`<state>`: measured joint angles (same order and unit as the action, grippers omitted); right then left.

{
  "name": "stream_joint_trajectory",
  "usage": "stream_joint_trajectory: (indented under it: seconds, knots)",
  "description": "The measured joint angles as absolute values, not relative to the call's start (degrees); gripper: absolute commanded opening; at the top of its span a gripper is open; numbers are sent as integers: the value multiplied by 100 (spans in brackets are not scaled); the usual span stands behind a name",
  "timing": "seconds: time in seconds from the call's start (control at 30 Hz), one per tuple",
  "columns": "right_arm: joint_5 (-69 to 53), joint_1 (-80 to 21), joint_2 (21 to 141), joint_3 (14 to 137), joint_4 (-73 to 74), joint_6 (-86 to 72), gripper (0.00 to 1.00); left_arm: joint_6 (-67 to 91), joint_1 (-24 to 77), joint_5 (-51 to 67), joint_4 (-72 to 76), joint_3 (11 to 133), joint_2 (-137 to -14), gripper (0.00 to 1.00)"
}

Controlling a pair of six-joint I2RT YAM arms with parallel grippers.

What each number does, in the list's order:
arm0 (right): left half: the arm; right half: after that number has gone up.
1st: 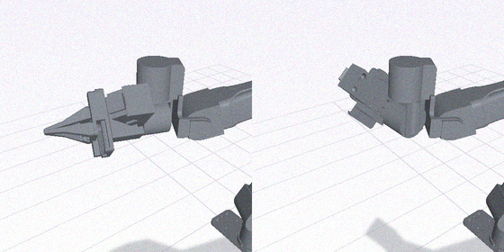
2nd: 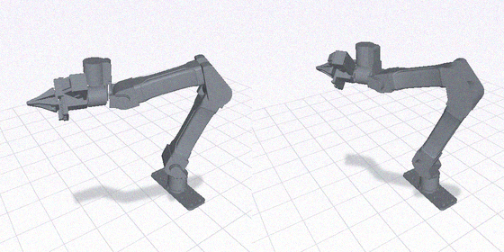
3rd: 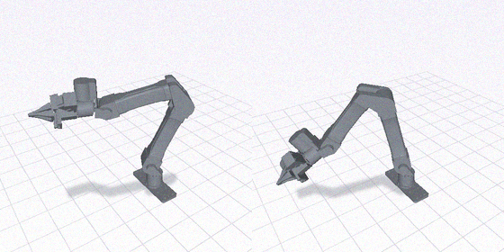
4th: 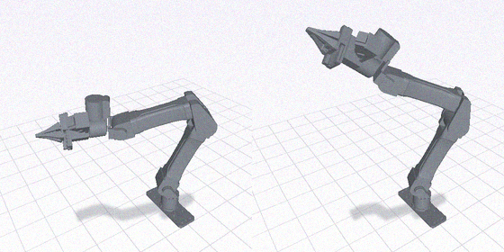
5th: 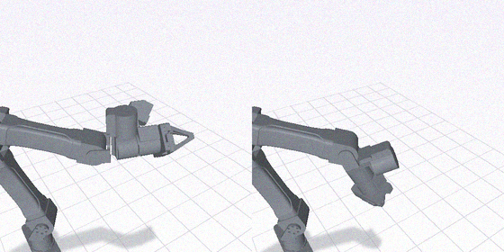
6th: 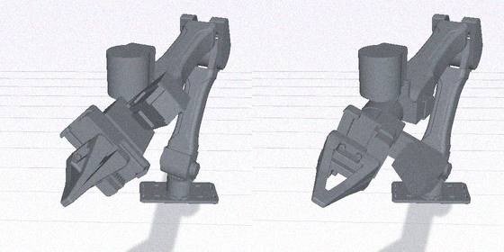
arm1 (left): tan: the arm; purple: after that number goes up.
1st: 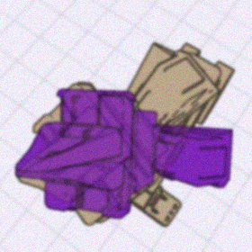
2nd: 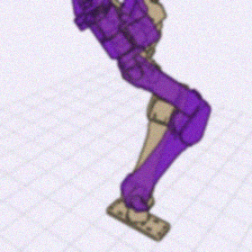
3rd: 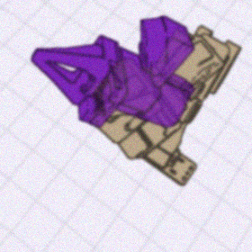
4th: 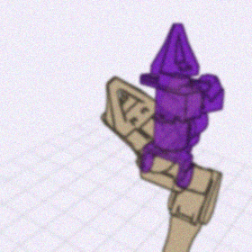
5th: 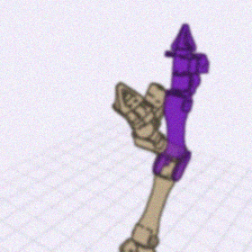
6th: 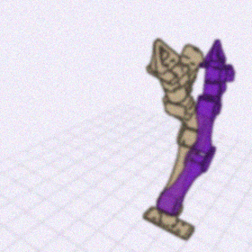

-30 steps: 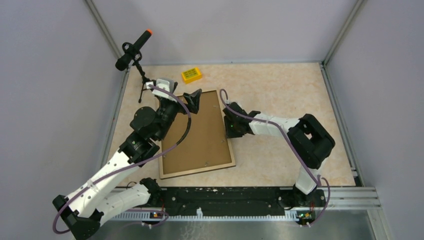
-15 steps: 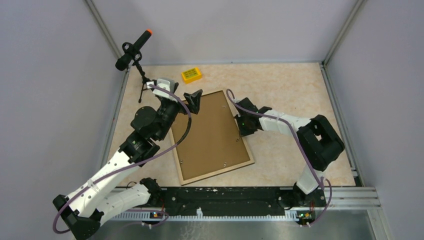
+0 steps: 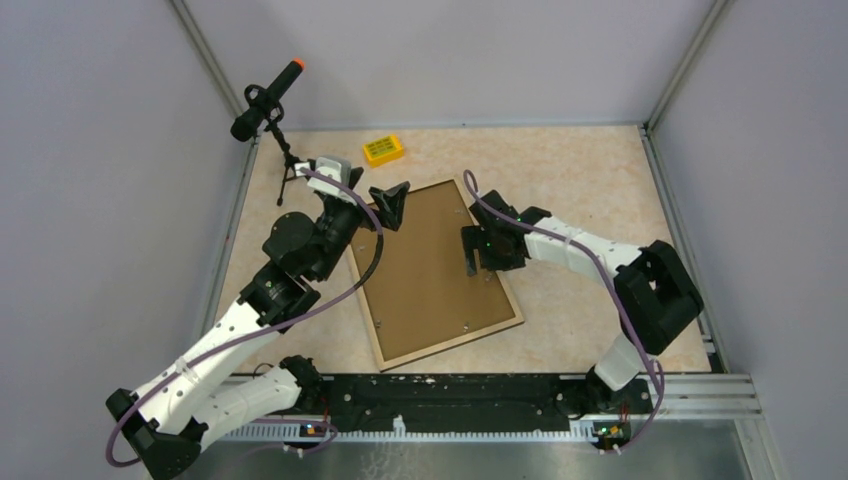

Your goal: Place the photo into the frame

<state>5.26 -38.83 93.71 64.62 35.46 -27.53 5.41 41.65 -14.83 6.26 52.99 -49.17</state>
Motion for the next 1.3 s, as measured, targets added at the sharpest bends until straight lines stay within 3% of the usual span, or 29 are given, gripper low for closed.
stream_joint_trajectory:
  seconds: [0.2,0.5,1.1,1.3]
  knots:
    - [819,-3907,9472,6462,3760,-2912,79,611,4165,-1439,626,5299,-4917,99]
    - [788,-3693,9664,6372,3553,-2969,51,613,4165,-1437,624,5299,-4917,99]
    - [786,-3684,9983,6375,3516,-2847,51,611,4165,-1444,622,5299,-4915,99]
    - [893,-3699,9983,6379,3540,-2797,34,613,4163,-1439,617,5299,-4915,99]
